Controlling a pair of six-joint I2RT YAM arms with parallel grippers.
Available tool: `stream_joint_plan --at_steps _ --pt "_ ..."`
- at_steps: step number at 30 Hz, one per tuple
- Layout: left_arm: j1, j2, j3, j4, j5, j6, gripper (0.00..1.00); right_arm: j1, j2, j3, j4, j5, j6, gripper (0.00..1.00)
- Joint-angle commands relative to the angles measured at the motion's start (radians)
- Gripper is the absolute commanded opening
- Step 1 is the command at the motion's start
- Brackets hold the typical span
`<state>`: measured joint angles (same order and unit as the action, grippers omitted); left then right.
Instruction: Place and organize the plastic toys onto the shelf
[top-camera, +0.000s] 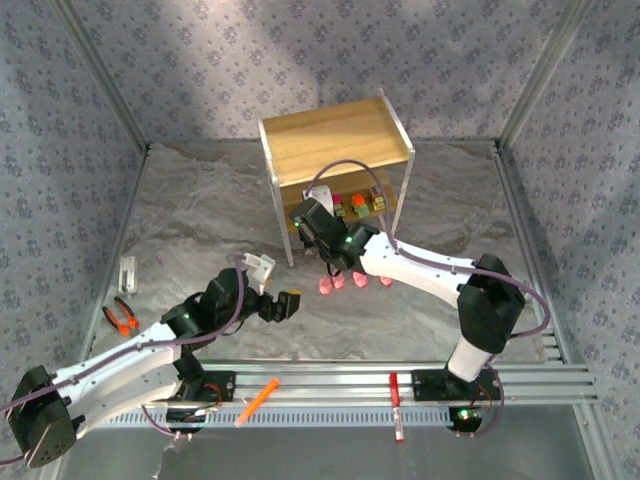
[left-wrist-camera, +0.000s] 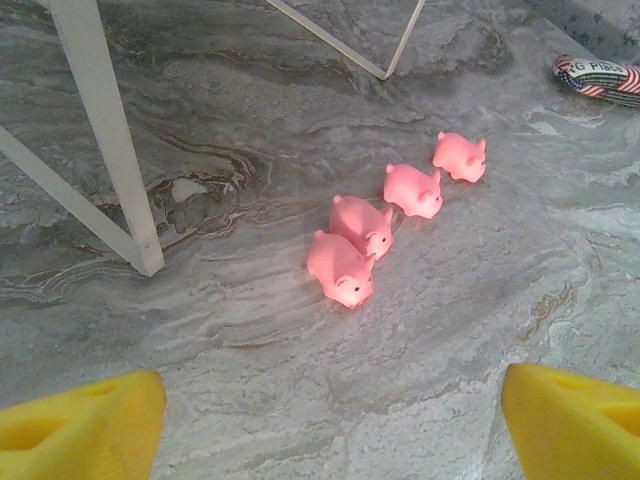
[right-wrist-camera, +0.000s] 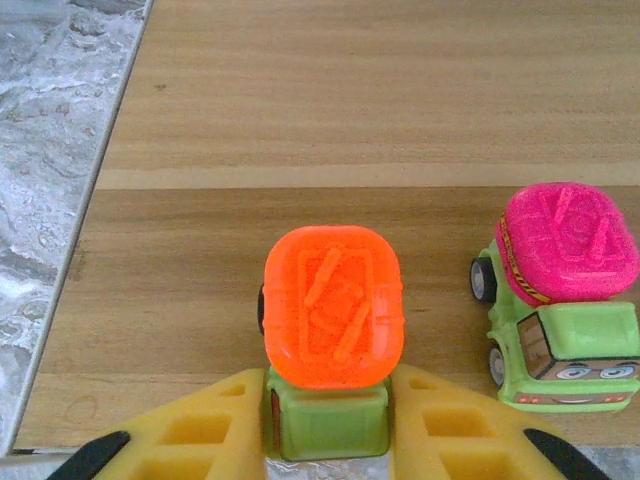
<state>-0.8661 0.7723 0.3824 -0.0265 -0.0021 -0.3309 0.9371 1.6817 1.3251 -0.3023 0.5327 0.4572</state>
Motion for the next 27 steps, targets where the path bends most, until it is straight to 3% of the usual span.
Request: stream_joint_plan --at_steps 1,18,27 --pt "-0.004 -0.016 -0.004 0.002 -0.013 0.009 0.87 -0.008 0.022 0.044 0.001 -0.008 -0.018 0.29" --pt "-0.003 -0.019 -0.005 -0.001 -0.013 0.008 0.87 -0.026 0.05 0.059 0.005 -0.018 -0.029 0.3" --pt "-0.003 -0.015 -0.004 0.0 -0.012 0.009 0.87 -0.027 0.052 0.06 0.0 -0.019 -0.032 0.38"
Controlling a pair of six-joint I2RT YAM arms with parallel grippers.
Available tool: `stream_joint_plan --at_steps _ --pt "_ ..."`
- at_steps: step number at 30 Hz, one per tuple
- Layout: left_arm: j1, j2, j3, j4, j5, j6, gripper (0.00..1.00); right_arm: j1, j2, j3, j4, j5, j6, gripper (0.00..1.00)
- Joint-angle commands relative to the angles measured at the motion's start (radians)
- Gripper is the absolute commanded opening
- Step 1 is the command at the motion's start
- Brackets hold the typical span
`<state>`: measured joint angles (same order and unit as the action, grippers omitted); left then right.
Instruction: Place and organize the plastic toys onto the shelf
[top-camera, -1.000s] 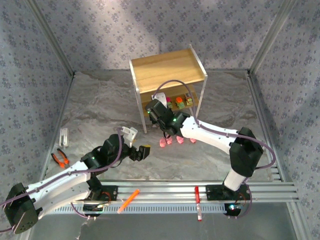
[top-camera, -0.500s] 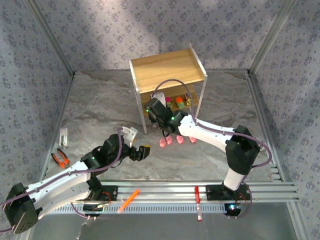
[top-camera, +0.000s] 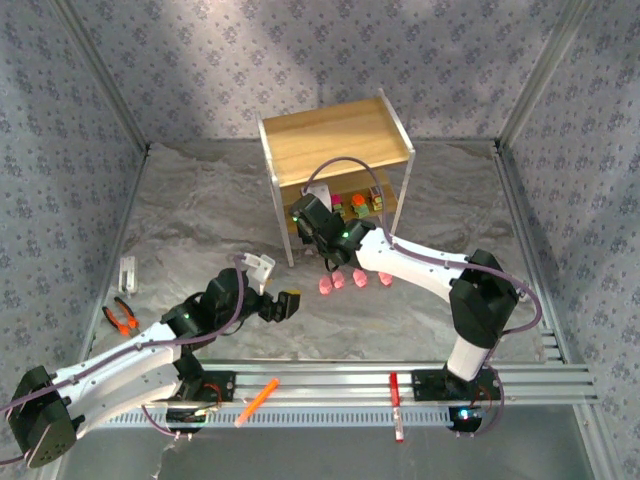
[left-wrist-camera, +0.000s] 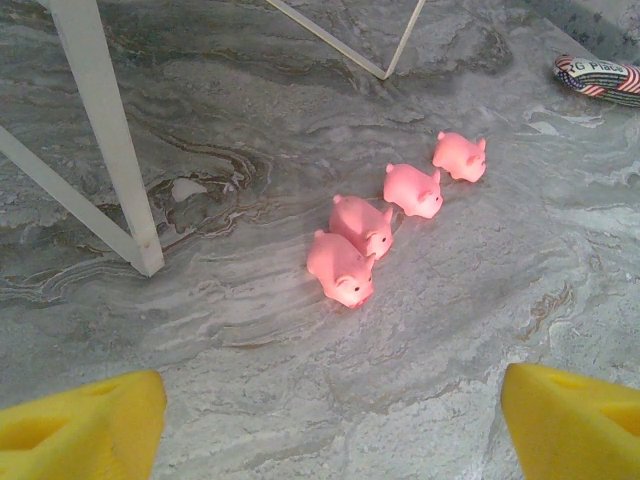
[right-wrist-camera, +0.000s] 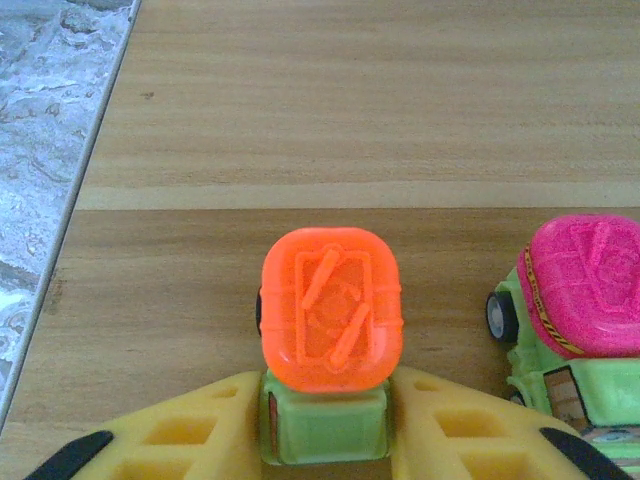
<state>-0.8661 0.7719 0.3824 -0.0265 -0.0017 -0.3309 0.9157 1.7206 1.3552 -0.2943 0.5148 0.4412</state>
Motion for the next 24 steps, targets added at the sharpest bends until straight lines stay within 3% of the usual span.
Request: stream_joint_plan --at_steps 1,24 --pt "-0.003 -0.014 -0.004 0.0 -0.013 0.009 0.87 -0.006 0.013 0.031 -0.008 -0.002 -0.016 0.39" --pt "-0.002 0.001 0.0 0.005 -0.01 0.009 0.87 0.001 -0.034 0.016 -0.019 0.012 -0.016 0.44"
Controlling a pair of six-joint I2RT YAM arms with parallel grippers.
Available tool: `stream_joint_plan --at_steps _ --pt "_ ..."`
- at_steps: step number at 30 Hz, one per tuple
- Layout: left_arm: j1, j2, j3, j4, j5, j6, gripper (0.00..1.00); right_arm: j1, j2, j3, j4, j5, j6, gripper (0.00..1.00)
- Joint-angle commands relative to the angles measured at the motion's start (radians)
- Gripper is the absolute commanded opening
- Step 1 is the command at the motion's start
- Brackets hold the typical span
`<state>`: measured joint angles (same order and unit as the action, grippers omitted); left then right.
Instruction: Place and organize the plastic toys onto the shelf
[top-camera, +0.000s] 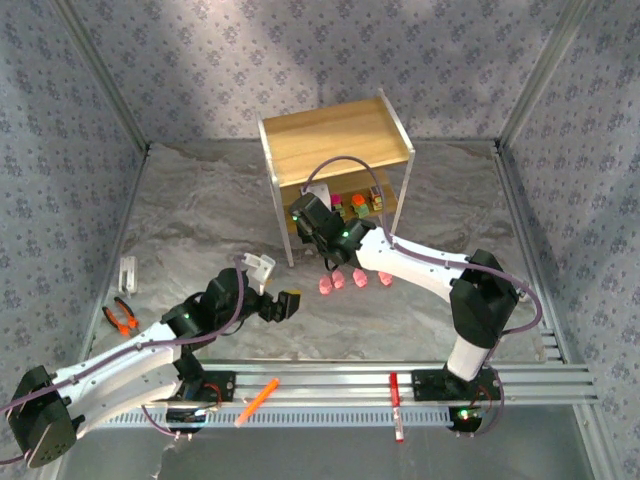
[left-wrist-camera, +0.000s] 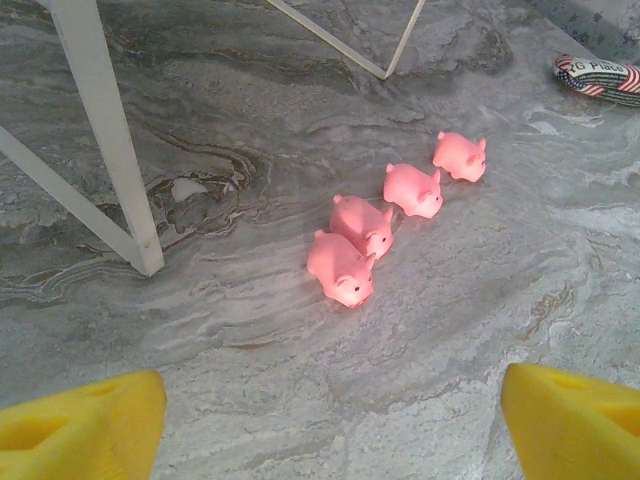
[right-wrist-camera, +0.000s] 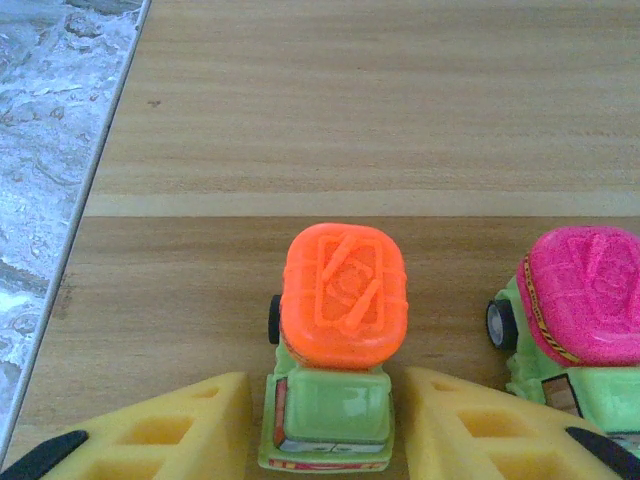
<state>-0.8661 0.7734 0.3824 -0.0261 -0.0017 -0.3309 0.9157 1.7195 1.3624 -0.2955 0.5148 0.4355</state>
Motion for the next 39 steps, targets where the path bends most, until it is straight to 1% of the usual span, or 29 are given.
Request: stream_joint_plan --at_steps 1,12,23,27,31,39 --pt "-0.003 0.002 0.0 0.005 -0.008 0.009 0.87 0.002 -0.038 0.004 -0.018 0.013 -0.012 0.44" --pt "-0.004 0.029 0.006 0.012 -0.001 0.011 0.87 0.026 -0.103 -0.042 -0.028 0.04 -0.003 0.44" --pt "-0.004 0.083 0.019 0.029 0.03 0.013 0.87 0.066 -0.194 -0.12 -0.051 0.075 0.021 0.44" --pt "-0.008 0.109 0.024 0.036 0.046 0.015 0.87 0.087 -0.243 -0.161 -0.072 0.101 0.041 0.44" --pt "-0.017 0.144 0.036 0.041 0.054 0.019 0.87 0.096 -0.302 -0.255 -0.098 0.12 0.068 0.44" --pt "-0.055 0.218 0.064 0.05 0.046 0.036 0.86 0.101 -0.421 -0.384 -0.142 0.159 0.123 0.44"
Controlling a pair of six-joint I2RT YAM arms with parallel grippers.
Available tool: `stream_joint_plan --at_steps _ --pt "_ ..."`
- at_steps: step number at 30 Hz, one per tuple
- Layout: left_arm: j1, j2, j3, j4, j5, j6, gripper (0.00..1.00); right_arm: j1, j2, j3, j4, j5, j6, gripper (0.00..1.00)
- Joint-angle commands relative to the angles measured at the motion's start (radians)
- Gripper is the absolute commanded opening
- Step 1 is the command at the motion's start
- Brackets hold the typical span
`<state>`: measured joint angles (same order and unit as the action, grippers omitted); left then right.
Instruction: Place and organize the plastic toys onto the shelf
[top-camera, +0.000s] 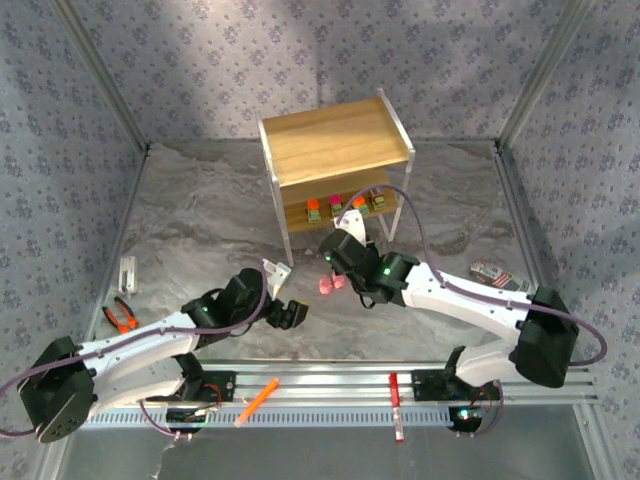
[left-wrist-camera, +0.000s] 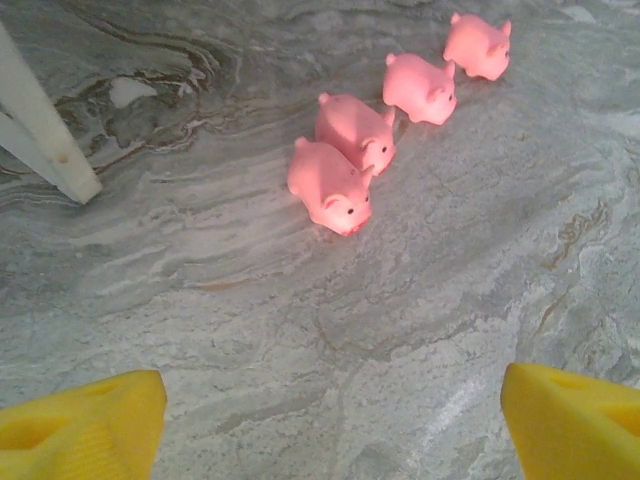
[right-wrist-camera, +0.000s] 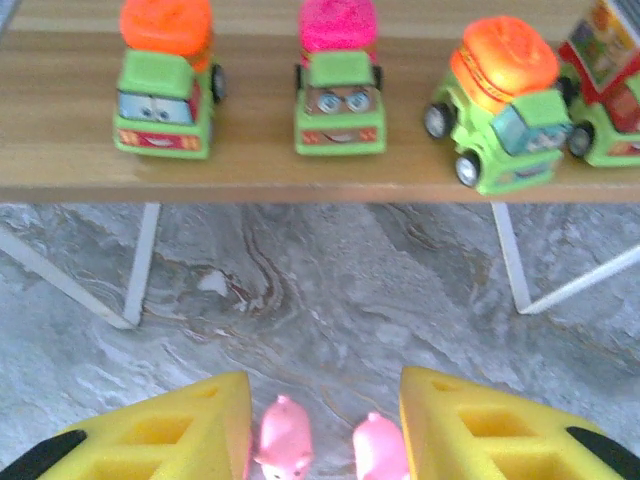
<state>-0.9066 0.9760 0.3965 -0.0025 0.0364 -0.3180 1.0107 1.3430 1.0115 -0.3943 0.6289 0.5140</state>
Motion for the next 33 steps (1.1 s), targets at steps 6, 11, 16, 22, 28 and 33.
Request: stream_joint_plan --at_steps 6,11,16,22,28,33 --pt "-0.055 0.087 0.08 0.023 -0.018 0.042 0.86 -0.001 -0.127 -0.138 -0.05 0.057 0.087 0.44" --pt "-0.078 0.134 0.104 0.014 -0.042 0.052 0.87 -0.022 -0.191 -0.216 -0.067 0.056 0.107 0.43" --pt "-0.095 0.159 0.117 0.01 -0.061 0.062 0.86 -0.057 -0.259 -0.292 -0.095 0.047 0.143 0.43" --pt "-0.098 0.157 0.117 0.01 -0.067 0.063 0.87 -0.125 -0.321 -0.376 -0.092 -0.012 0.15 0.43" --pt "-0.098 0.158 0.119 0.01 -0.074 0.063 0.86 -0.191 -0.313 -0.428 -0.054 -0.101 0.131 0.43" --pt "-0.098 0.157 0.12 0.009 -0.076 0.063 0.86 -0.227 -0.296 -0.448 -0.028 -0.147 0.123 0.43"
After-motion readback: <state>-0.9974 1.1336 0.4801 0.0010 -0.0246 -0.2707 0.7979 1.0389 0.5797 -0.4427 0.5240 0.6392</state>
